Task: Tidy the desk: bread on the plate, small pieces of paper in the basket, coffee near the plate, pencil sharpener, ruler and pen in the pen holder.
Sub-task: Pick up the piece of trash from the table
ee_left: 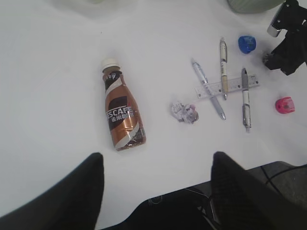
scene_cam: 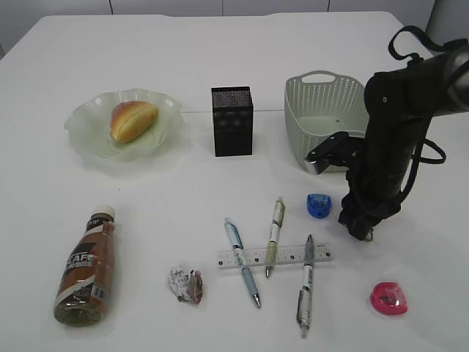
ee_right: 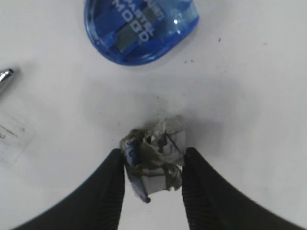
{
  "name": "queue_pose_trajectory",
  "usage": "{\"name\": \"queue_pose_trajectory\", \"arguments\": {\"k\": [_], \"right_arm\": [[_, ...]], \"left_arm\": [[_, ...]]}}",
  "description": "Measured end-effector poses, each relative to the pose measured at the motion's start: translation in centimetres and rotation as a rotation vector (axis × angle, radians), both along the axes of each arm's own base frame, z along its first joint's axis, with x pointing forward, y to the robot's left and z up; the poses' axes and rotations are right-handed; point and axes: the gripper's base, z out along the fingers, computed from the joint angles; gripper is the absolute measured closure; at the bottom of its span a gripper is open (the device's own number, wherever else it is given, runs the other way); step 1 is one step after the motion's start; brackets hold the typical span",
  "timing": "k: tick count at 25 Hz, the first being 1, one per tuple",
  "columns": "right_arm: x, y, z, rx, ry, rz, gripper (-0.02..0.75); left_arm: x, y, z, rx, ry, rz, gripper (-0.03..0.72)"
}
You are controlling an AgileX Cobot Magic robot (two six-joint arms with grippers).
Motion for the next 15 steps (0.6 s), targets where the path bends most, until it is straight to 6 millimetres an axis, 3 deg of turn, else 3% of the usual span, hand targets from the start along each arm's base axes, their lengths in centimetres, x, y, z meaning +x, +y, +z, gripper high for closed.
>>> {"name": "queue_pose_trajectory", "arguments": {"k": [6, 12, 15], "right_arm": [[0.02, 0.01, 0.0, 0.001, -0.002, 0.0, 0.458], [0.11, 0.04, 0.0, 0.005, -0.012, -0.001, 0.687], [0.12, 0.05, 0.0, 0.006, -0.014, -0.022, 0.721]], "left_arm": [[-0.67, 0.12, 0.32, -0.009, -0.019, -0.002, 0.182], [-0.91, -0.21, 0.46, -0.051, -0.013, -0.018, 0.183], [-0.92, -0.25, 0.47, -0.055, -0.012, -0.02, 0.183]]}}
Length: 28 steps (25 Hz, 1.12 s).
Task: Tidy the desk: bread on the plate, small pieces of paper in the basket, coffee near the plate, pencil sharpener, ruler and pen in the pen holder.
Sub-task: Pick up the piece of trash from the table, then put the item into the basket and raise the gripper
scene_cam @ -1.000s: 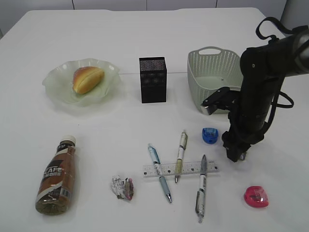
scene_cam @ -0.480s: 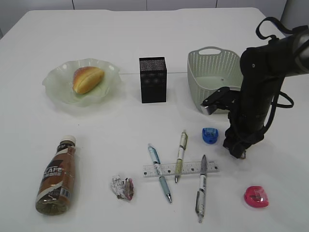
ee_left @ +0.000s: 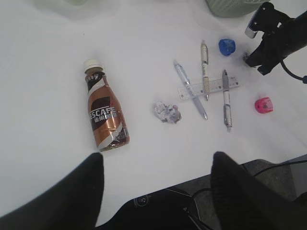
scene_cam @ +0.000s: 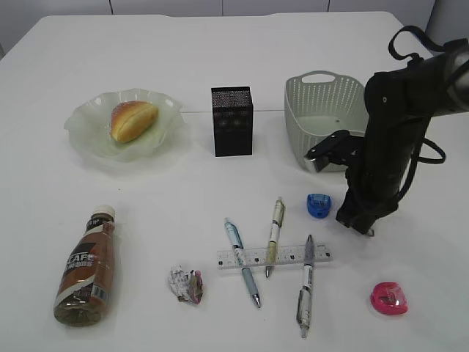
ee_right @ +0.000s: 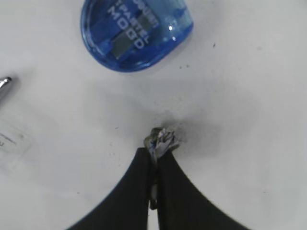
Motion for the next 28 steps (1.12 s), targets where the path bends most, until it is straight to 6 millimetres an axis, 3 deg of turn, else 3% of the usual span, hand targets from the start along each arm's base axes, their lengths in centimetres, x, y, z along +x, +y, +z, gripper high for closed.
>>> {"name": "queue_pose_trajectory", "arguments": {"k": [4, 9, 20, 24, 28], "right_arm": [[-0.1, 0.0, 0.2, -0.005, 0.023, -0.094, 0.723], [-0.2, -0.1, 2.1, -0.048, 0.134, -0.313, 0.723], [1.2, 0.7, 4.7, 0.01, 0.083, -0.616, 0.722], [1.3, 0.7, 7.9, 0.054, 0.013, -0.641, 0.722], [2.2, 0.9, 12.7, 0.129, -0.121, -0.639, 0.722]], "left_arm": [[0.0, 0.0, 0.0, -0.002, 0.0, -0.001, 0.182], [0.0, 0.0, 0.0, -0.002, 0.0, -0.001, 0.183], [0.0, -0.1, 0.0, -0.013, 0.003, -0.005, 0.183], [-0.1, -0.2, 0.1, -0.023, 0.005, -0.009, 0.183], [-0.1, -0.2, 0.1, -0.027, 0.006, -0.011, 0.183]]}}
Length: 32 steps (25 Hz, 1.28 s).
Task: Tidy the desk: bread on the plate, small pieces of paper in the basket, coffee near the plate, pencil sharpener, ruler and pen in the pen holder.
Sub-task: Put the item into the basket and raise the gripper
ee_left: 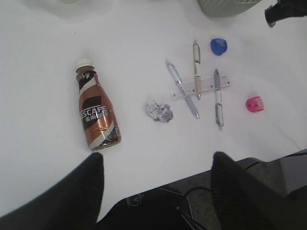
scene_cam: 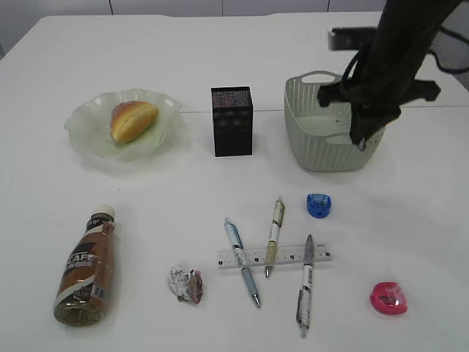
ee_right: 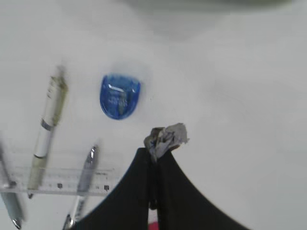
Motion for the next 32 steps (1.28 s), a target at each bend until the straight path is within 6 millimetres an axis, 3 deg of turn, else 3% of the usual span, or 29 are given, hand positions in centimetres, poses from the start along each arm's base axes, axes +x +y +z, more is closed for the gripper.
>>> {"name": "queue_pose_trajectory", "arguments": {"k": [6, 12, 32], "right_arm": [[1.7, -0.3, 4.8, -0.037, -0.204, 0.007, 0.722], [3.1, -0.7, 6.0, -0.094, -0.374, 0.026, 0.722], [6.4, -0.1, 0.9, -0.112, -0.418, 0.058, 0.71]], "left_arm": [[0.0, -0.1, 0.0, -0.008, 0.002, -0.003, 0.183], [-0.1, -0.3, 0.1, -0.03, 0.007, -0.012, 0.183], [-0.2, -0.4, 0.1, -0.05, 0.012, -0.02, 0.183]]}}
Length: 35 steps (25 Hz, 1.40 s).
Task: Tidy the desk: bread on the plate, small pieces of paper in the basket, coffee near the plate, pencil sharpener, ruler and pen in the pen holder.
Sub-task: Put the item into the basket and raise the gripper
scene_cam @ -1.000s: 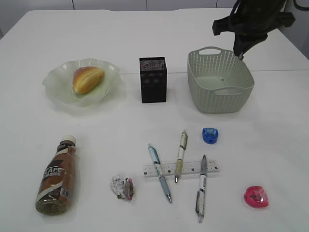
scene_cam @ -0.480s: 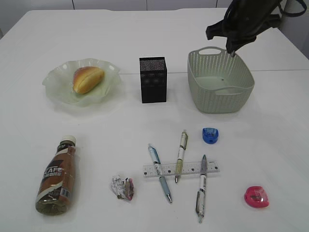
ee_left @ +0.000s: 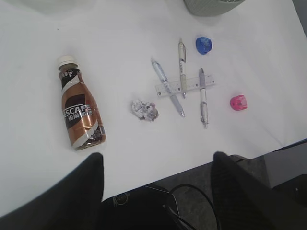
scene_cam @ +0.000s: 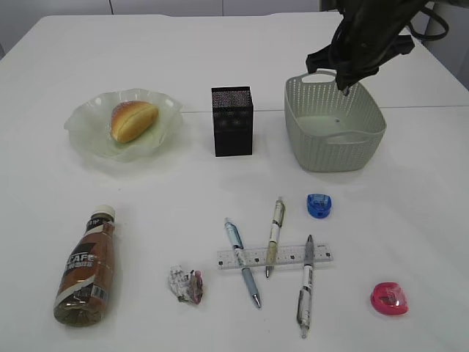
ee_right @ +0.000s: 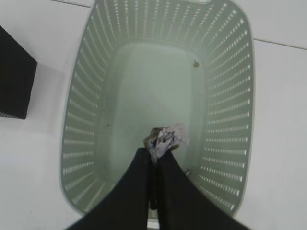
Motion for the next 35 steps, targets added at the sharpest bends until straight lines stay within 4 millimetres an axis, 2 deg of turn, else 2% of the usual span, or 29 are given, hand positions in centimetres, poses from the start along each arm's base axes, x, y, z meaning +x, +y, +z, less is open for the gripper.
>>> {"name": "queue_pose_trajectory", "arguments": {"k": [6, 10, 16, 18, 22, 27, 31, 35], "right_arm": [[0.3, -0.1, 0.0, -0.005, -0.033, -0.01, 0.654], [0.5, -0.1, -0.2, -0.009, -0.041, -0.014, 0.568], [0.7, 0.0, 0.0, 0.014, -0.073, -0.033, 0.281], [0.7, 0.0, 0.0, 0.013, -0.074, -0.036, 0.23], [0.6, -0.1, -0.1, 0.008, -0.06, -0.044, 0.202], [-0.5, -0.1, -0.5, 0.036, 0.086, -0.088, 0.198], [-1.7, -0.3, 0.1, 0.019, 0.229, -0.126, 0.199], [-1.8, -0.3, 1.0, 0.022, 0.234, -0.133, 0.221]], "left_arm": [[0.0, 0.0, 0.0, 0.0, 0.0, 0.0, 0.183], [0.0, 0.0, 0.0, 0.0, 0.0, 0.0, 0.183], [0.0, 0.0, 0.0, -0.001, 0.0, 0.0, 0.183], [0.0, 0.0, 0.0, -0.001, 0.0, 0.0, 0.183], [0.0, 0.0, 0.0, -0.001, 0.0, 0.0, 0.183], [0.0, 0.0, 0.0, 0.001, 0.0, 0.0, 0.183], [0.0, 0.0, 0.0, 0.003, -0.001, 0.001, 0.183], [0.0, 0.0, 0.0, 0.004, -0.001, 0.002, 0.183]]}}
